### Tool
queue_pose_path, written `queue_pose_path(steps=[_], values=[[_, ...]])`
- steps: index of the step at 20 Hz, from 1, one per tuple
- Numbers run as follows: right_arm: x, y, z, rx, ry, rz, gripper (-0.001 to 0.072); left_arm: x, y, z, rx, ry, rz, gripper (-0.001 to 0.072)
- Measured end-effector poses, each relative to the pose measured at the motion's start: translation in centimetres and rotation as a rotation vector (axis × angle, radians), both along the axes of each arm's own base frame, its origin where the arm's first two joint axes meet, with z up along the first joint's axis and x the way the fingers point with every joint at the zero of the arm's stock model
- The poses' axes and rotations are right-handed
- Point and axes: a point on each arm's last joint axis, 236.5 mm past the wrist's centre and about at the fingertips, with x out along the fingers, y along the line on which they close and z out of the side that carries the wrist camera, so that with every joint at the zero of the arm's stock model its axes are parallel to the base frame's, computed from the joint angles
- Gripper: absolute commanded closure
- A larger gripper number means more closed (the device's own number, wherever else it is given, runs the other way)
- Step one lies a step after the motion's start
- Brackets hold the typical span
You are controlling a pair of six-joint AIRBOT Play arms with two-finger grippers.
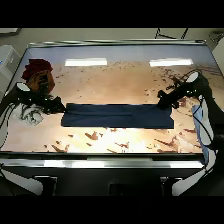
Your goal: Fold the clothes and pants, and hang the long-sleeved shirts on hangers.
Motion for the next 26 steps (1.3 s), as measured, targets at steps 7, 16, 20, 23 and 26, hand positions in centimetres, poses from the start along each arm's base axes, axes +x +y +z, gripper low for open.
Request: queue_pose_path(steps=[7,16,20,23,26], values=[[-1.8,-5.6,2.7,0.083,0.052,-0.044,0.0003,0.8,3.7,3.9,-0.008,-0.043,0.041,0.0038],[-6.1,-9.8,-1.8,0.201,0.135,-0.155,-0.0003,-0.3,3.5,13.8,0.035,-0.217,0.032,0.0038],[-5.4,-7.4,-2.3,0.339,0.097,-0.145,-0.0002,-0.9,1.0,15.9,0.039,-0.253,-0.009,0.0039],[-4.8,-5.7,-2.1,0.388,0.056,-0.094,0.0006,-1.2,-1.0,16.4,0.035,-0.260,-0.044,0.0038],[-4.7,-3.3,-2.0,0.407,0.038,-0.014,0.0195,-1.5,-2.8,16.7,0.029,-0.261,-0.078,0.0039]])
